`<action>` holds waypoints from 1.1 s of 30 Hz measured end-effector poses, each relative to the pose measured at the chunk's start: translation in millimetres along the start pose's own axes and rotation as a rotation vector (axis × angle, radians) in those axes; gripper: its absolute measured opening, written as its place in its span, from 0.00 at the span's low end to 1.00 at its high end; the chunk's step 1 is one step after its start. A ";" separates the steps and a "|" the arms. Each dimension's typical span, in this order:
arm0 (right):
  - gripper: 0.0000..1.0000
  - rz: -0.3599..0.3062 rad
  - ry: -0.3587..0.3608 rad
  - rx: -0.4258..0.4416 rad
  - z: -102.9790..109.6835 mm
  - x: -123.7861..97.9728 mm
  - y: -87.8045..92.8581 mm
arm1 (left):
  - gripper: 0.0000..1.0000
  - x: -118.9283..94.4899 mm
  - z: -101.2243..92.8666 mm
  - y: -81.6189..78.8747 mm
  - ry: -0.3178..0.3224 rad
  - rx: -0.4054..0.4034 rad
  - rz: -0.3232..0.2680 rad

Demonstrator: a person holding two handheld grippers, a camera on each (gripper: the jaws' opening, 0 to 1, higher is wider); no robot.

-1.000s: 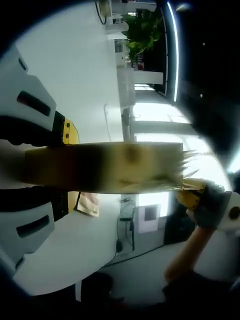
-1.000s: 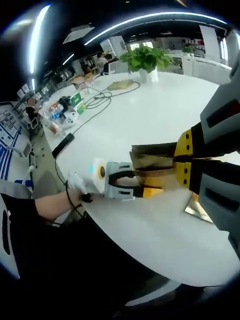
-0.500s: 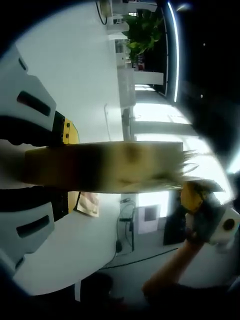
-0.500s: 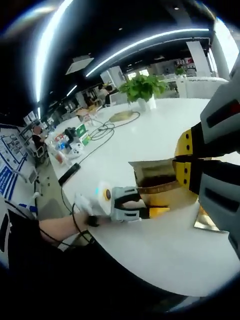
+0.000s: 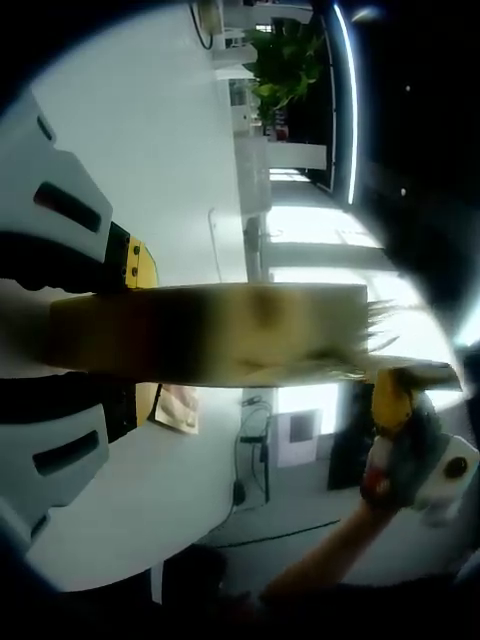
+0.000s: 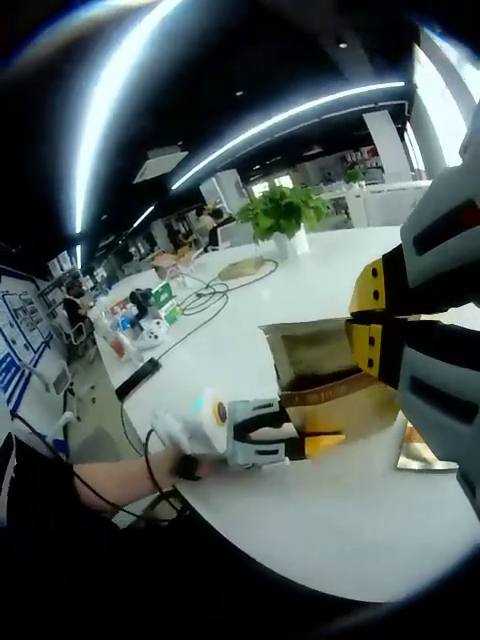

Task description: Extract single mask from mask box in order stack masks on table

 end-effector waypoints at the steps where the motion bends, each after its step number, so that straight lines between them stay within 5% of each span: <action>1: 0.00 0.000 0.005 0.003 -0.6 -0.4 -0.4 | 0.20 0.0 0.0 -0.1 0.000 -0.002 0.000; 10: 0.00 -0.044 0.086 0.069 -11.4 -8.2 -2.1 | 0.20 0.5 -0.4 0.3 0.001 -0.001 0.002; 33: 0.00 -0.032 0.330 0.109 -46.0 -29.9 2.5 | 0.20 0.2 0.5 1.6 -0.003 0.007 0.009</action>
Point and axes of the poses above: the point that each gripper's makers call its tool centre point, and the gripper's own axes: x roughly forward along the fingers, z roughly to its left, y roughly out of its underside, the point moved 4 cm from there along -x, roughly backward along the fingers, and after that the axes turned 4 degrees about -z, right-handed, at the moved point
